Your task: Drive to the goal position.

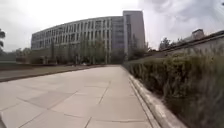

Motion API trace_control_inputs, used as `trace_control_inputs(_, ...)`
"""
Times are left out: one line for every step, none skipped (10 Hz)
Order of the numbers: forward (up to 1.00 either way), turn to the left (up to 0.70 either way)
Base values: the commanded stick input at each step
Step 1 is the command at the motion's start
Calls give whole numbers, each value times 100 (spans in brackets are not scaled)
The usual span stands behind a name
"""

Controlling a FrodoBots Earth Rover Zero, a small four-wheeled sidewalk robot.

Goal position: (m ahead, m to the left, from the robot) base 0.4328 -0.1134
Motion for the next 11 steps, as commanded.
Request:
trace_control_inputs(70, 0)
trace_control_inputs(70, 0)
trace_control_inputs(70, -1)
trace_control_inputs(70, -35)
trace_control_inputs(70, -35)
trace_control_inputs(70, -35)
trace_control_inputs(70, -35)
trace_control_inputs(70, -32)
trace_control_inputs(70, 0)
trace_control_inputs(70, 0)
trace_control_inputs(70, 0)
